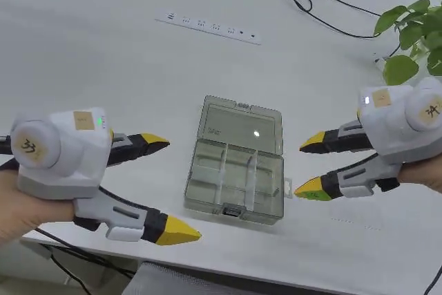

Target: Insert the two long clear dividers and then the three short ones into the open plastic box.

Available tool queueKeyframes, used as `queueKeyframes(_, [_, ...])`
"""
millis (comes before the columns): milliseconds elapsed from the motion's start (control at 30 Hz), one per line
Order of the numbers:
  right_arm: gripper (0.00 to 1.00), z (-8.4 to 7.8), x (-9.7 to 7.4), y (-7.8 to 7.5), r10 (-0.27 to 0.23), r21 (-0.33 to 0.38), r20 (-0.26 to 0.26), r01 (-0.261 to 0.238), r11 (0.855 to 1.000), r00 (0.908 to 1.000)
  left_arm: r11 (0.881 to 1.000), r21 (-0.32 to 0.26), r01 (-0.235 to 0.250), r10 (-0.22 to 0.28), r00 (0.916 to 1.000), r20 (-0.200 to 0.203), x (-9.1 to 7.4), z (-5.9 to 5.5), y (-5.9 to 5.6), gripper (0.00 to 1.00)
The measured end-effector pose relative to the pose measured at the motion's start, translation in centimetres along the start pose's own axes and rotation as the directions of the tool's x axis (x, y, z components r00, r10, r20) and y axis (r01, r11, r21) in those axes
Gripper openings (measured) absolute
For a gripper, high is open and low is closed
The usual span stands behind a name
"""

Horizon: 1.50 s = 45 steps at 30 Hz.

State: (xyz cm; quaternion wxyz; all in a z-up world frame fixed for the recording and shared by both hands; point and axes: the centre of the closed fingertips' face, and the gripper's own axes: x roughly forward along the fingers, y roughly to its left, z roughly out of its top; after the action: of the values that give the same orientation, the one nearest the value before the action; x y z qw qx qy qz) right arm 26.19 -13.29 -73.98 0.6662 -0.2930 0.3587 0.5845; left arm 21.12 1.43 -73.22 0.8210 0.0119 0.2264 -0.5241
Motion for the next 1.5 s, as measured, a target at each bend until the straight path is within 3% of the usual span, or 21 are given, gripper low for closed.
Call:
queueKeyframes(367, [0.55,-4.1,-0.8,0.2,0.007,-0.001,-0.073,-0.007,1.000,0.9973,1.000,-0.002,-0.003,0.003,1.0000,-0.002,0.0,0.0,0.0,0.96])
queueKeyframes(700, [0.59,-8.3,-0.9,-0.7,0.020,-0.021,-0.149,-0.023,1.000,0.9886,1.000,-0.006,-0.006,0.006,0.9999,-0.008,0.0,-0.1,0.0,0.96])
queueKeyframes(1000, [0.58,-11.7,0.1,-1.5,0.036,-0.042,-0.216,-0.046,0.998,0.9758,1.000,-0.014,-0.013,0.013,0.9999,-0.011,-0.1,-0.2,0.1,0.95])
queueKeyframes(1167, [0.55,-13.6,0.7,-1.9,0.035,-0.079,-0.269,-0.058,0.995,0.9625,1.000,-0.017,-0.017,0.017,0.9998,-0.013,-0.2,-0.3,0.2,0.95])
queueKeyframes(1500, [0.48,-15.8,2.1,-2.6,0.033,-0.138,-0.337,-0.084,0.987,0.9410,0.999,-0.024,-0.023,0.022,0.9996,-0.018,-0.3,-0.3,0.4,0.95])
